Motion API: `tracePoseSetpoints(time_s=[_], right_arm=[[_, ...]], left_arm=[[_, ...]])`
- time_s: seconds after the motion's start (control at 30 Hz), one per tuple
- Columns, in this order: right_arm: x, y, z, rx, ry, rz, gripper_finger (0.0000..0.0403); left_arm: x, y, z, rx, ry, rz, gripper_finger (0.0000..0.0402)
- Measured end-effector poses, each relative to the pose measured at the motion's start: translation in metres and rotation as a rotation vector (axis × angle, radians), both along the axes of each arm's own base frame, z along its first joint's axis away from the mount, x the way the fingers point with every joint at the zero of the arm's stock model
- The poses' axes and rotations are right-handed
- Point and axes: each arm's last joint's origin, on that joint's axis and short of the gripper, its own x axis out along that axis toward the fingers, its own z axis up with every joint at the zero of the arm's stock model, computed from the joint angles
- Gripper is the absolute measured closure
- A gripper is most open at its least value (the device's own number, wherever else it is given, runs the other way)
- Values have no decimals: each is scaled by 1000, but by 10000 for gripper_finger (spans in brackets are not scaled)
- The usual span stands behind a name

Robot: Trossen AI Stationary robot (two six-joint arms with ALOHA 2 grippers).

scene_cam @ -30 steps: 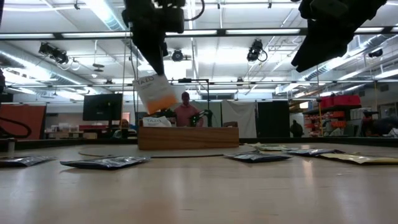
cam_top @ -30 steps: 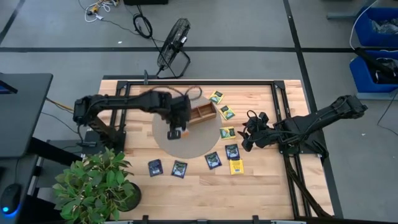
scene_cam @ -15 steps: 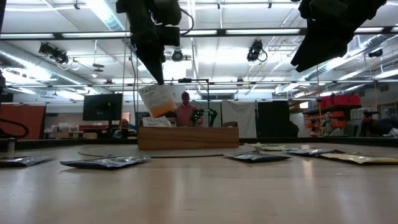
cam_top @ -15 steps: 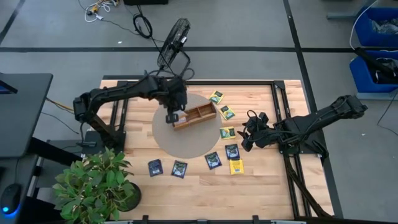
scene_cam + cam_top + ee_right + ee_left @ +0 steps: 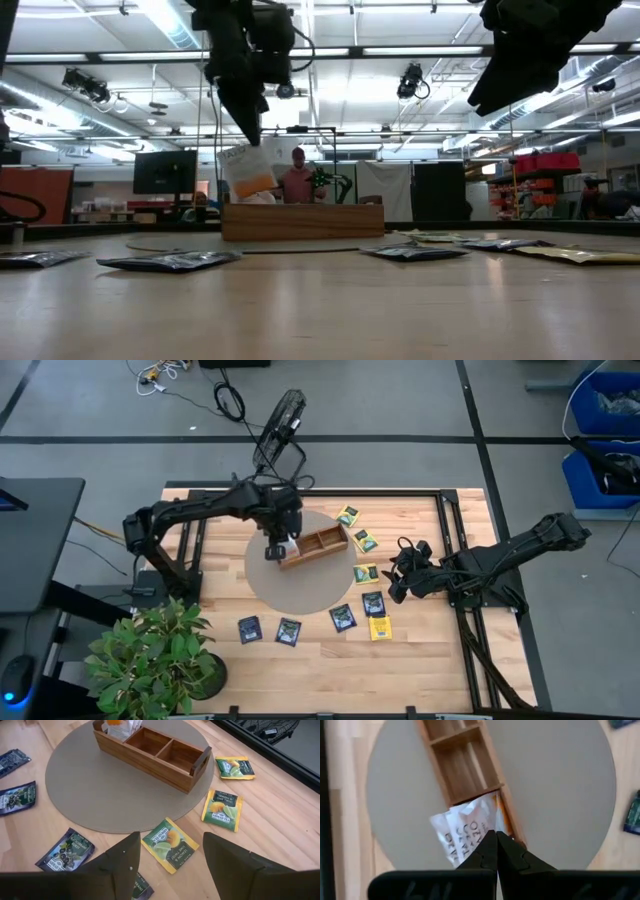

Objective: Pick & Place Tea
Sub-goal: Put the white tea bag into the left section of the wooden organizer

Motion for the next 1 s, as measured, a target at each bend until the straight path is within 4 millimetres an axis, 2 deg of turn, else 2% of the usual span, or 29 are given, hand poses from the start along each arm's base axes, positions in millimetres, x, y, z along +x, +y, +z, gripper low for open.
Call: tracePoseSetpoints(time_s=[0.17,0.47,0.73,1.0], right_arm=[[0,0,0,1,-2,-12,179],[-1,0,0,7,-4,-20,179],[-1,0,0,11,-7,-23,179],[-1,0,-1,23,-9,-37,179]], left_arm=[[8,2,-16,14,54,-25,401],[6,12,-19,49,75,-27,401],[20,11,-39,39,106,-70,401],[28,12,-30,143,61,-110,400]])
